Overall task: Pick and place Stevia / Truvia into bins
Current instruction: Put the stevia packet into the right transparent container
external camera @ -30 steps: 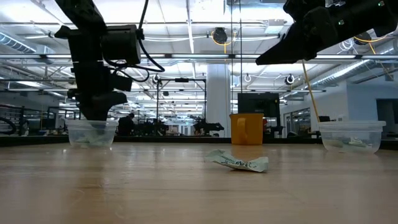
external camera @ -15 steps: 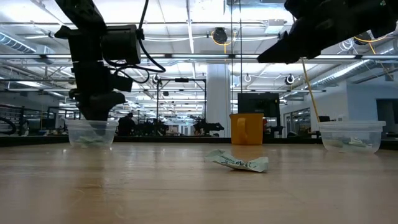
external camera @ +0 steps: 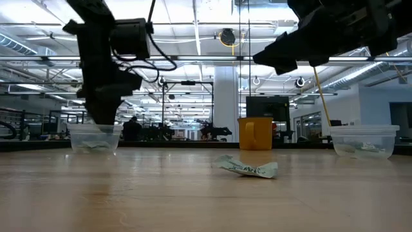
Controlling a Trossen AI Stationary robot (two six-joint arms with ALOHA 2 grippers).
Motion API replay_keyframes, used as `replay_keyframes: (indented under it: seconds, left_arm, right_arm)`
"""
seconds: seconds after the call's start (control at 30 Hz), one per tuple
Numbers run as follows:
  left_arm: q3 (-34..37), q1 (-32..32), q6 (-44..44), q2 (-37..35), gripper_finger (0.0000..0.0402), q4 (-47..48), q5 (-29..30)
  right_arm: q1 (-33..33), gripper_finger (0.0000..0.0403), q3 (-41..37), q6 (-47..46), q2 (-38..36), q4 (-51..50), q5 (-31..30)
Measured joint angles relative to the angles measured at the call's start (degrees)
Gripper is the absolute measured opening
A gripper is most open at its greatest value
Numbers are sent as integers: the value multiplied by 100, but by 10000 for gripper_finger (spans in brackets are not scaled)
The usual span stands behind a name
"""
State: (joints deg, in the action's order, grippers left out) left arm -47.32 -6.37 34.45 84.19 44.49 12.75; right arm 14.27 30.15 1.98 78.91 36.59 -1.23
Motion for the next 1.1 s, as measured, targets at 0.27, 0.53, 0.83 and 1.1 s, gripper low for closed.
replay_keyframes:
  seconds: [0.27, 0.53, 0.83, 1.1]
  left_arm:
    - [-1149, 0, -500, -1, 129, 461, 80]
    - [-1715, 80, -1121, -3, 129, -479, 78]
    - [-1804, 127, -1494, -3, 129, -678, 74]
    - [-1804, 127, -1531, -3, 129, -704, 72]
  right_arm:
    - [60, 177, 318, -653, 950, 175, 459]
    - [345, 174, 1318, -668, 2335, 85, 913]
    - [322, 174, 1613, -599, 3073, -36, 612]
    - [298, 173, 1611, -768, 3493, 310, 608]
